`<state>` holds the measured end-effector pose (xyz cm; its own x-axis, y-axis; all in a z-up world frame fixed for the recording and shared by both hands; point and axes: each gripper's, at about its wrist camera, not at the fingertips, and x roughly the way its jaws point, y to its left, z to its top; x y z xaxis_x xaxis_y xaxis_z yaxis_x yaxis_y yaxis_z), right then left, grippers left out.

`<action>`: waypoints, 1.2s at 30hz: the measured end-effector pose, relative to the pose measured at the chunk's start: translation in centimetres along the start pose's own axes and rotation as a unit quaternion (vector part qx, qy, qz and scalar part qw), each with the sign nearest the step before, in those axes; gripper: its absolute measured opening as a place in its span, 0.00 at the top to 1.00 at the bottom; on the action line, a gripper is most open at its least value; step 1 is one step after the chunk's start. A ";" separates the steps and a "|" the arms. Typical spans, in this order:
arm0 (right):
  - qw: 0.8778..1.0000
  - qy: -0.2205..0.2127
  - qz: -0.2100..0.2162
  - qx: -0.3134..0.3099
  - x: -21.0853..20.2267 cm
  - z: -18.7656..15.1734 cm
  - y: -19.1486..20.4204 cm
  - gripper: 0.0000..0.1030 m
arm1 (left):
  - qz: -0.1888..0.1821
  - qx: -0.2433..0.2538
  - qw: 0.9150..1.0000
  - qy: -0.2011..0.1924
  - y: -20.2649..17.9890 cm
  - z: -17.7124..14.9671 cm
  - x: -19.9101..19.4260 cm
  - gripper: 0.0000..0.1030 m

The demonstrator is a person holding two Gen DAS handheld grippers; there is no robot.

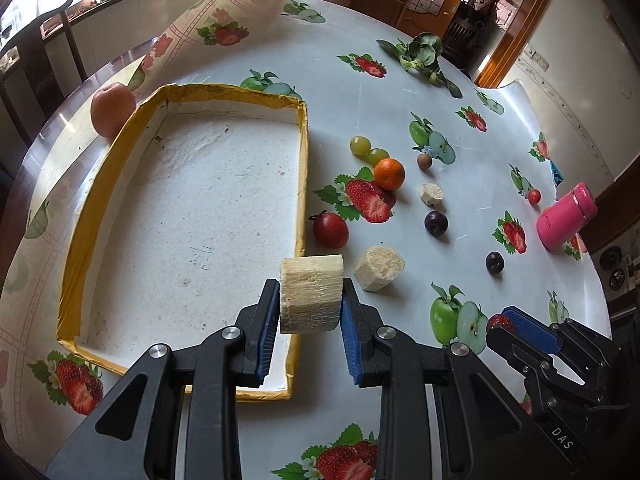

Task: Organize fruits
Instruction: 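Carry the cube with the left tool while the right tool carries the date over the tray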

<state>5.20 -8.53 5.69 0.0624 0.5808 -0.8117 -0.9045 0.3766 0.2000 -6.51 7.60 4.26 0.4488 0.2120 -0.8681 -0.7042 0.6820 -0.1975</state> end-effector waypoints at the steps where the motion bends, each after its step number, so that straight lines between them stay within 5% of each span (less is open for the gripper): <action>1: 1.000 0.001 0.004 -0.004 0.2 0.2 0.5 0.78 | 0.002 -0.003 1.000 0.000 0.5 -0.1 0.0 0.75; 24: 0.995 0.008 0.069 -0.068 4.5 4.3 10.0 0.78 | 0.034 -0.052 0.998 0.012 9.1 -0.5 0.1 0.75; 36: 0.984 0.082 0.080 -0.134 12.9 3.3 16.0 0.78 | 0.043 -0.064 0.995 0.063 12.5 -1.9 2.9 0.74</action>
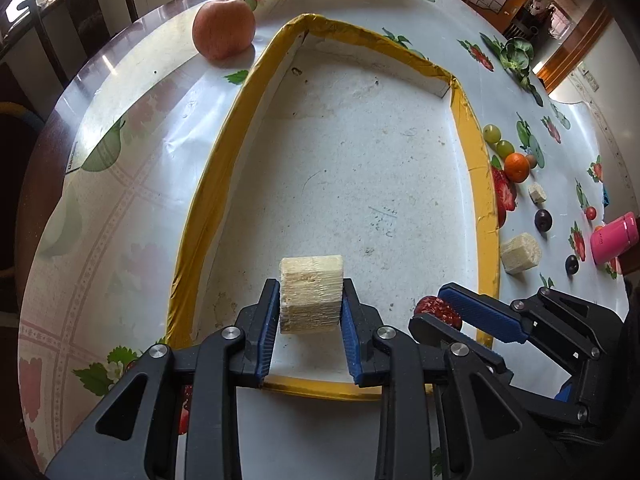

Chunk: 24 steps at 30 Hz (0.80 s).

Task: Organize fruits
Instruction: 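Carry the cube with the left tool while the right tool carries the date over the tray, then open the left tool to drop the cube while the right tool drops the date in the tray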

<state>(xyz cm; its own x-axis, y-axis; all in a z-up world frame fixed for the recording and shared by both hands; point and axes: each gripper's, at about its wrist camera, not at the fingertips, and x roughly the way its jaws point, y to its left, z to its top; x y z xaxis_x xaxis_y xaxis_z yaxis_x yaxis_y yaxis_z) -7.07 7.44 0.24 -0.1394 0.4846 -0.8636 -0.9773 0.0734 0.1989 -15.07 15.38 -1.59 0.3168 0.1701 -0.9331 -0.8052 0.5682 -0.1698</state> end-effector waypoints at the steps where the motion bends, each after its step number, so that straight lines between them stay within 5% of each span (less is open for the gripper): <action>1: 1.000 0.007 0.000 -0.003 0.7 -0.1 0.2 0.78 | 0.002 0.004 1.000 0.000 0.1 -0.2 0.1 0.74; 11: 0.998 0.045 0.030 -0.025 2.5 -1.5 1.7 0.74 | 0.015 0.017 1.000 0.007 1.3 -1.2 -0.5 0.72; 15: 0.999 0.041 0.022 -0.018 2.0 -1.1 0.9 0.59 | 0.015 0.018 1.000 0.002 0.8 -1.1 -0.7 0.42; 18: 0.999 0.028 0.017 -0.017 0.7 -1.1 0.7 0.48 | 0.019 0.022 1.000 -0.003 0.3 -1.0 -1.0 0.40; 24: 1.000 -0.002 0.009 -0.014 -2.9 -1.6 0.3 0.47 | 0.015 0.018 1.000 -0.012 -0.3 -0.9 -1.9 0.40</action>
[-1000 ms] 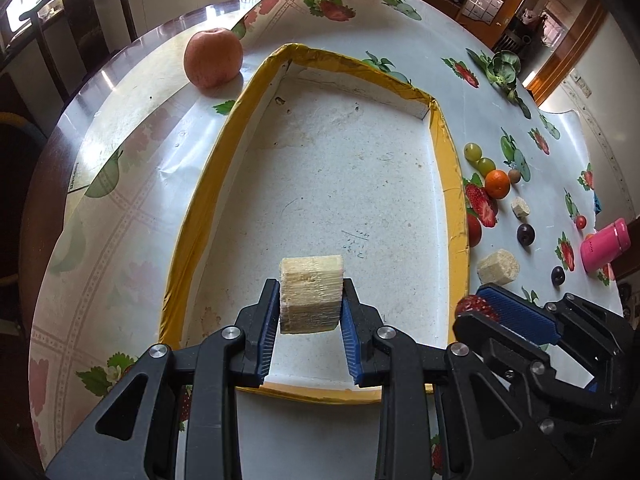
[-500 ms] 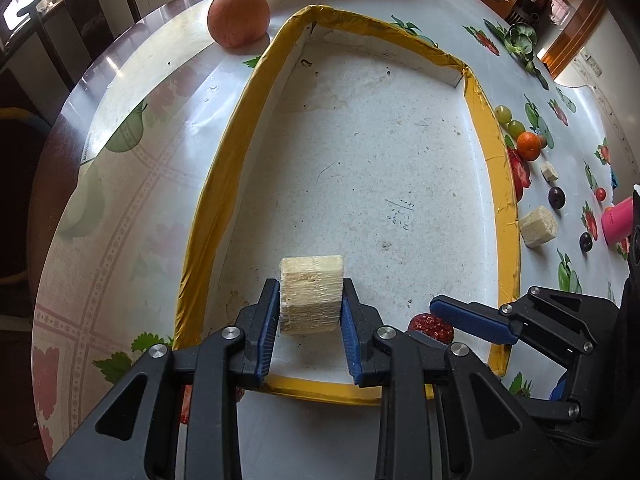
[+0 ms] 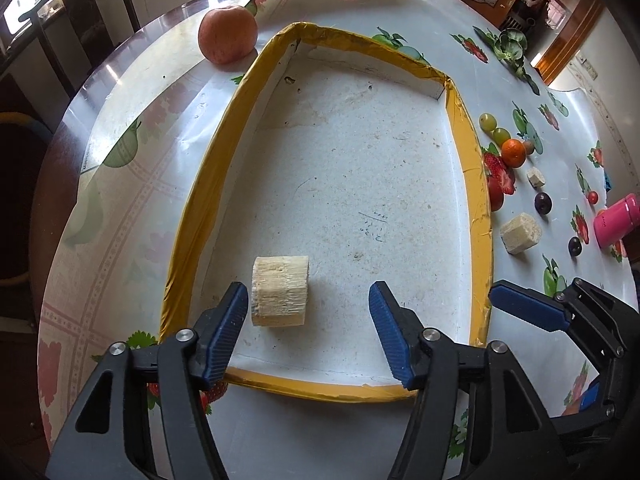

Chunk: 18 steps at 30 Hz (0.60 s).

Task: Organize fruits
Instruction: 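Open the left tool to drop the cube while the right tool drops the date in the tray, then move both open tools back toward the remaining fruit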

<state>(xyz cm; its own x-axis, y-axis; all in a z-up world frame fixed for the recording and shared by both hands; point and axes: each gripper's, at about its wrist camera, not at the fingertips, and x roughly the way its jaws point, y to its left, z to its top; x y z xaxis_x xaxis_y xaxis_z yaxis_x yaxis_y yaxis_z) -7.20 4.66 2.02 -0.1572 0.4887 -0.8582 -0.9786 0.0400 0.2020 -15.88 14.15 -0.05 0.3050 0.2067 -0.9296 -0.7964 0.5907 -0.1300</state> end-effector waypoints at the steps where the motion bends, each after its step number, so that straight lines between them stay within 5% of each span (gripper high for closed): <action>1: 1.000 -0.006 0.000 0.004 -0.7 -0.2 -0.2 0.47 | 0.000 0.001 1.000 -0.003 -0.2 0.0 -0.2 0.40; 18: 0.996 -0.043 -0.034 0.074 -6.7 -4.5 -5.2 0.46 | -0.014 0.022 0.999 -0.030 -4.3 -0.6 -3.1 0.40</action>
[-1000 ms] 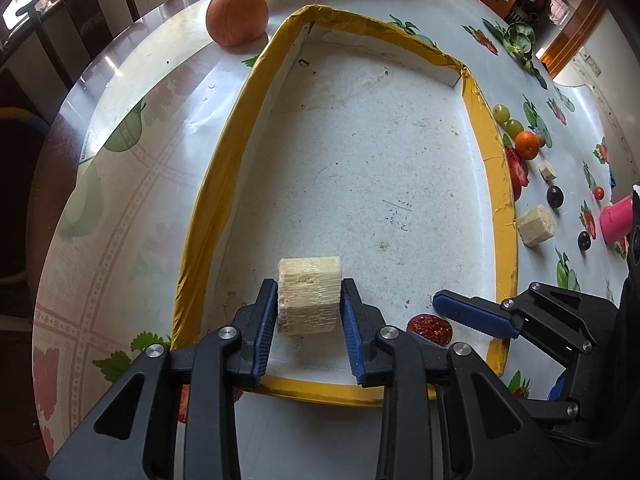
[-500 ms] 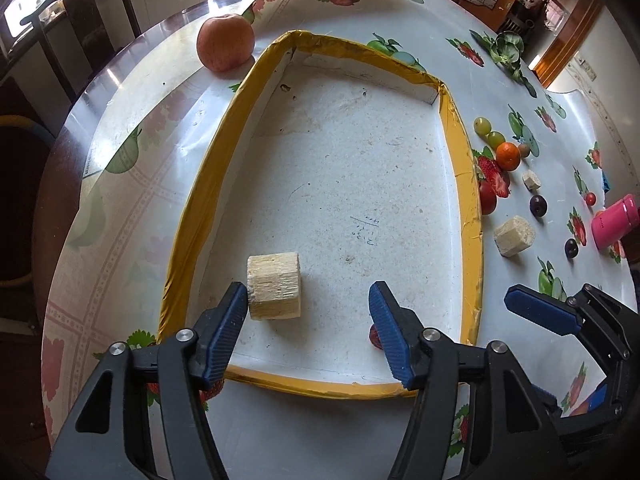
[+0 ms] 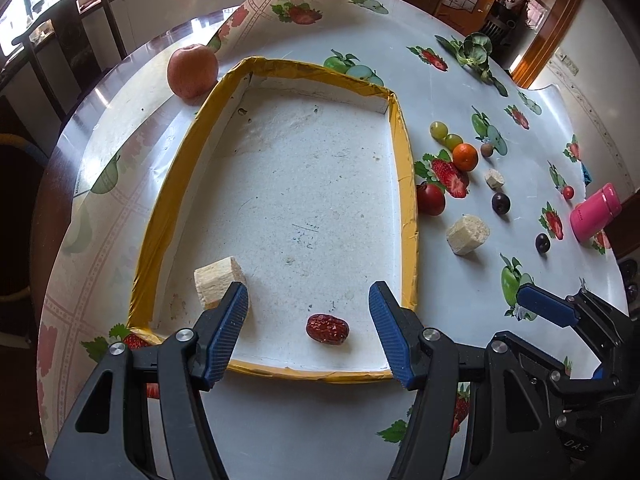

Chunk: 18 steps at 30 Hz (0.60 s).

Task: Organize fruits
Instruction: 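Move both open tools back toward the remaining fruit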

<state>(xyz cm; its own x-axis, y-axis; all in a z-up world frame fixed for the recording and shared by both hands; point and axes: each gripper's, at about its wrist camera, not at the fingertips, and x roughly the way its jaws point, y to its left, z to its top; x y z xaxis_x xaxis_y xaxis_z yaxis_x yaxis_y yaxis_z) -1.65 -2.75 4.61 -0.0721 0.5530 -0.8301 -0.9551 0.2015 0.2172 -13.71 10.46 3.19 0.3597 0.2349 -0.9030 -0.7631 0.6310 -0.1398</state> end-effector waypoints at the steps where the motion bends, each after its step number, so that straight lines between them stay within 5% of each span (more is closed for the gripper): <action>1: 1.000 -0.001 -0.001 0.003 -0.2 -0.2 -0.2 0.46 | -0.001 0.001 1.000 -0.001 -0.2 0.0 -0.1 0.40; 18: 0.997 -0.011 -0.039 0.070 -3.2 -3.1 -6.0 0.46 | -0.028 0.036 0.999 0.003 -5.0 -0.4 -0.6 0.40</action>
<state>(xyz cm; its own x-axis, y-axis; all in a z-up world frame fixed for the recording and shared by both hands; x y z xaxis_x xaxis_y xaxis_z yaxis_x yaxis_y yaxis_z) 3.39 -8.24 4.36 0.0078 0.5485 -0.8361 -0.9081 0.3540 0.2237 -10.38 6.90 4.30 0.3971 0.1937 -0.8971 -0.7018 0.6940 -0.1608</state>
